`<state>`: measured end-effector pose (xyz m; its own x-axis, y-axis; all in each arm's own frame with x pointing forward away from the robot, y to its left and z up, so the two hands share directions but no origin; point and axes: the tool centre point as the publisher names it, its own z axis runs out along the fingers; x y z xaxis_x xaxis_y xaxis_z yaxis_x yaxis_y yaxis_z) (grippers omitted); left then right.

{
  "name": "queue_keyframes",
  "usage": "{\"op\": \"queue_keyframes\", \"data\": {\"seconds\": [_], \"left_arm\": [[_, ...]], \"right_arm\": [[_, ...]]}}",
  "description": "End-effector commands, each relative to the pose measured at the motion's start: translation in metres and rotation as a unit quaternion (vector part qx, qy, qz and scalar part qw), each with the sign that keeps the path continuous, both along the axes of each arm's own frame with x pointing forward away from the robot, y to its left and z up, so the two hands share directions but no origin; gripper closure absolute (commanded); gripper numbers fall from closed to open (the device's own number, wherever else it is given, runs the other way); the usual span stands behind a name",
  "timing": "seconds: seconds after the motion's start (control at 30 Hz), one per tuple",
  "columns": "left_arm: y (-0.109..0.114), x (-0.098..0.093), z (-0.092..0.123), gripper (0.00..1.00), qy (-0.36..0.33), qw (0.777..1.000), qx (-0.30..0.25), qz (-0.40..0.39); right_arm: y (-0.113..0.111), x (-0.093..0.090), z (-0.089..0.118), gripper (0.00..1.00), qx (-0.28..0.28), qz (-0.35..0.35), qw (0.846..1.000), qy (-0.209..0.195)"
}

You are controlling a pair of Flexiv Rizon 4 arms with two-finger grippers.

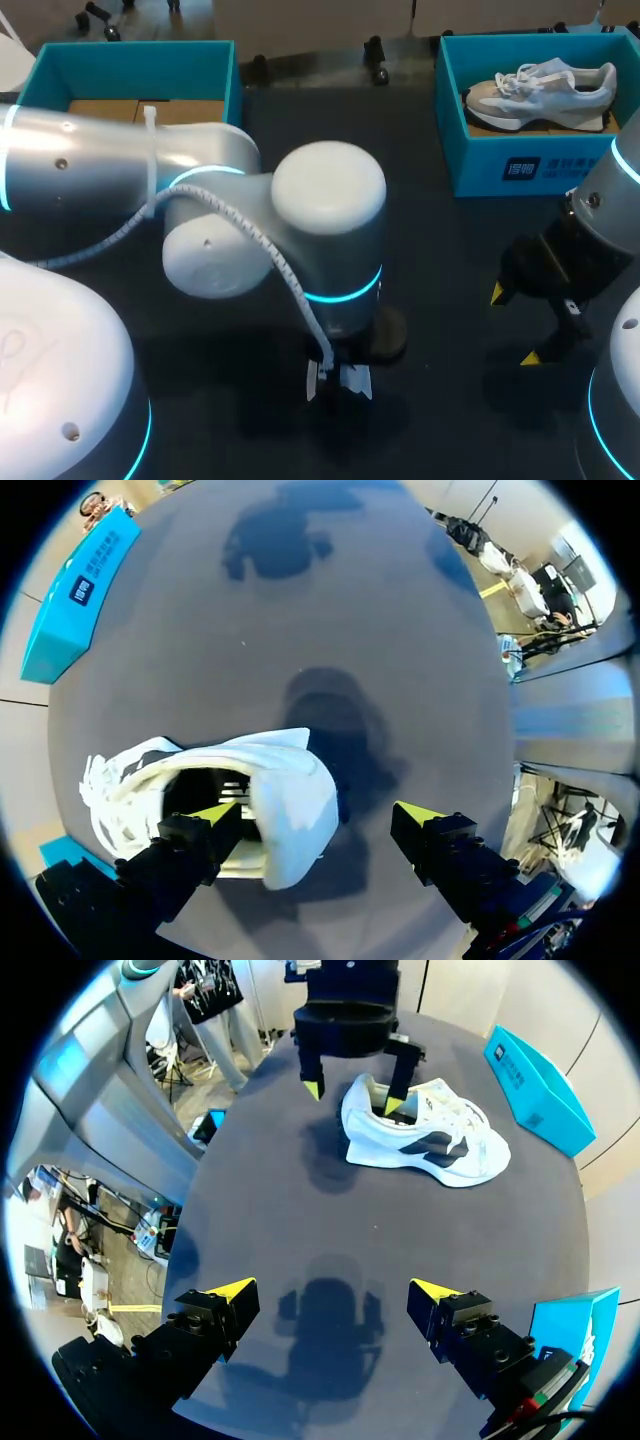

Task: Take the shoe out of the shoebox, open the shoe tongue, remove and reinsert the insole, then place the shoe into the shoebox

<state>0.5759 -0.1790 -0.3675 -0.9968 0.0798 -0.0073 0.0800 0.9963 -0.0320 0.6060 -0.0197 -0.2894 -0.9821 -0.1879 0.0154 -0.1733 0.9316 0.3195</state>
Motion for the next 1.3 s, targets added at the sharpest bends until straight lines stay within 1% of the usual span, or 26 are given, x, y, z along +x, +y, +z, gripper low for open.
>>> {"op": "queue_keyframes", "data": {"seconds": [0.03,0.17,0.43,0.7,0.9,1.03,1.17,1.2,1.23,1.3], "left_arm": [[-0.003,-0.005,-0.009,0.00,-0.005,1.000,0.001,0.003],[-0.004,-0.006,-0.013,0.00,-0.003,1.000,-0.003,0.007],[-0.009,-0.006,-0.022,0.00,-0.022,0.999,0.000,0.023],[-0.011,-0.004,-0.022,0.00,-0.030,0.999,-0.007,0.037],[-0.014,0.001,-0.024,0.01,-0.025,0.998,-0.004,0.060],[-0.014,0.002,-0.025,0.18,-0.027,0.997,0.002,0.074],[-0.014,0.002,-0.026,0.28,-0.028,0.996,0.005,0.079],[-0.014,0.002,-0.027,0.33,-0.028,0.996,0.005,0.080],[-0.014,0.002,-0.028,0.40,-0.027,0.996,0.008,0.081],[-0.014,0.002,-0.029,0.46,-0.026,0.996,0.010,0.081]], "right_arm": [[-0.001,-0.001,-0.001,0.00,0.000,0.000,1.000,-0.002],[-0.001,-0.001,-0.001,0.00,0.000,0.000,1.000,-0.002],[-0.001,-0.001,-0.001,0.00,0.000,0.000,1.000,-0.002],[-0.001,-0.001,-0.001,0.00,0.000,0.000,1.000,-0.002],[-0.001,-0.001,-0.001,0.00,0.000,0.000,1.000,-0.002],[-0.001,-0.001,-0.001,0.00,0.000,0.000,1.000,-0.002],[-0.001,-0.001,-0.001,0.00,0.000,0.000,1.000,-0.002],[-0.001,-0.001,-0.001,0.00,0.000,0.000,1.000,-0.002],[-0.001,-0.001,-0.001,0.00,0.000,0.000,1.000,-0.002],[-0.001,-0.001,-0.001,0.00,0.000,0.000,1.000,-0.002]]}}
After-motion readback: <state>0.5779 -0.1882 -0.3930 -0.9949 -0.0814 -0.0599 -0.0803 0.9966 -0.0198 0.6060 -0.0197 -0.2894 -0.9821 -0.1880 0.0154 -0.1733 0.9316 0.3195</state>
